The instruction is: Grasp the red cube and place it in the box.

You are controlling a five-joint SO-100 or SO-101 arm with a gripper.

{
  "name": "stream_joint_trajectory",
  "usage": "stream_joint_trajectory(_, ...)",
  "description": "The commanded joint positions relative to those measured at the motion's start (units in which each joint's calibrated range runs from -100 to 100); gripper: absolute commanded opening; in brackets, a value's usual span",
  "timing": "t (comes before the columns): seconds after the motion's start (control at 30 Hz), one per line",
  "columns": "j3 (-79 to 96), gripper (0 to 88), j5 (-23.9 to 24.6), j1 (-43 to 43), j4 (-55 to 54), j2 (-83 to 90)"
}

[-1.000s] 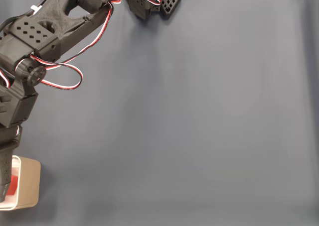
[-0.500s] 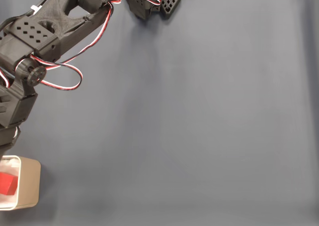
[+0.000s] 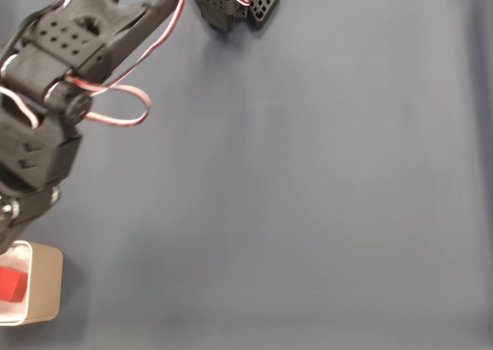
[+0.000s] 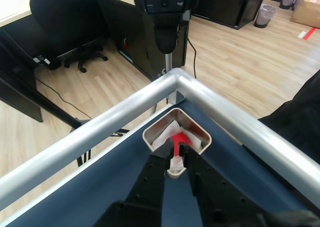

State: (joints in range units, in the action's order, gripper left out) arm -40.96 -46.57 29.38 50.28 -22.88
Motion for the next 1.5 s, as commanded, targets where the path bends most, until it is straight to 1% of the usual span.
stream_joint_trajectory(0.0,7.0,0.0,-0.4,-2.6,-2.1,11.4)
stream_joint_trajectory(0.23,24.4,0.0,-0.3,-8.6,-2.8,26.3)
stream_joint_trajectory(0.53,40.8,0.0,-0.3,-17.6,-2.5,41.6)
stream_joint_trajectory(0.73,51.4,0.0,-0.4,-21.7,-2.6,50.2)
stream_joint_trajectory(1.1,73.2,0.0,-0.4,-25.3,-3.5,66.2)
stream_joint_trajectory(1.47,101.5,0.1,-1.5,-25.8,-4.3,87.4)
